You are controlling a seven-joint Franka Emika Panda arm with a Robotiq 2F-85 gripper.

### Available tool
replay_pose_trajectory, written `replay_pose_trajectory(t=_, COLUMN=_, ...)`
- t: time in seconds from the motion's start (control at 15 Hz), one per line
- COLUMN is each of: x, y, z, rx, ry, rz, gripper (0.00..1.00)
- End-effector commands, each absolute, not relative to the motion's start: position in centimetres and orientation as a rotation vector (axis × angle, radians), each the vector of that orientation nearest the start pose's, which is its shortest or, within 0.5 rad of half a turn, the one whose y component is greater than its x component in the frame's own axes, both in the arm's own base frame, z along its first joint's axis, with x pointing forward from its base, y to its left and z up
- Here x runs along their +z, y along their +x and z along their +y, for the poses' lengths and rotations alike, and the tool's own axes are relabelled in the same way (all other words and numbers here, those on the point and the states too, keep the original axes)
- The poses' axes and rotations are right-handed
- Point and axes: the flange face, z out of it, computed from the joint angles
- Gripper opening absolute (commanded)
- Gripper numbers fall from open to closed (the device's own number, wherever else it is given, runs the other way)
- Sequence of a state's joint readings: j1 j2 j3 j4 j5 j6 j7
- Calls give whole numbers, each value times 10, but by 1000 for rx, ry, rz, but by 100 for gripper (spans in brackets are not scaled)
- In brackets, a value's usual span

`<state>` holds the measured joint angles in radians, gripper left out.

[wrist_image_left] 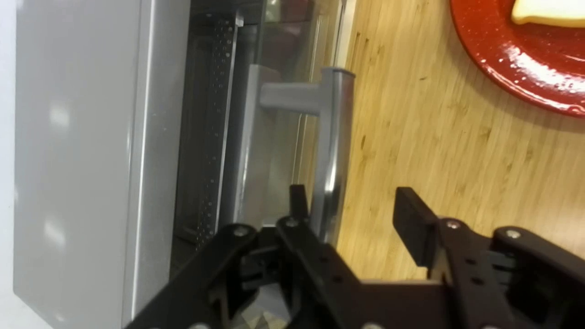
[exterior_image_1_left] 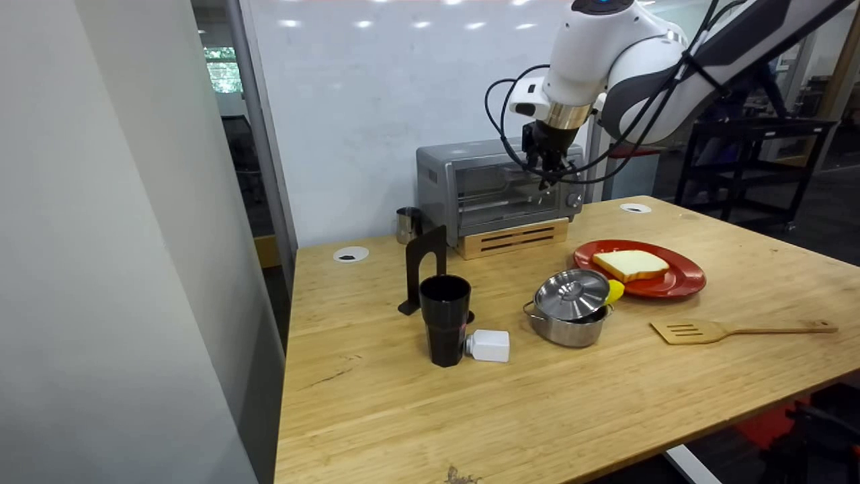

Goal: Open the oven door

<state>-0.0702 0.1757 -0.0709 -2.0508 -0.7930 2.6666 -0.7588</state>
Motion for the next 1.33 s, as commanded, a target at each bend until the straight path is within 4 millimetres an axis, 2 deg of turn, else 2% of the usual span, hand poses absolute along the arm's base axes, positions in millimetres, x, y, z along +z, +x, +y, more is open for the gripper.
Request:
replay_pose_trajectory(t=0.0, x=391, y=595, z=-61, rx=165, ry=1990, rz=1502, gripper=52)
replay_pose_trajectory(t=0.87, x=372, y=583, z=-46, rx=108, ry=1888, rz=1600, gripper=51)
replay_pose_trajectory(t=1.27, x=348, y=586, z=-52, rx=33, ry=1781, rz=1634, gripper=46)
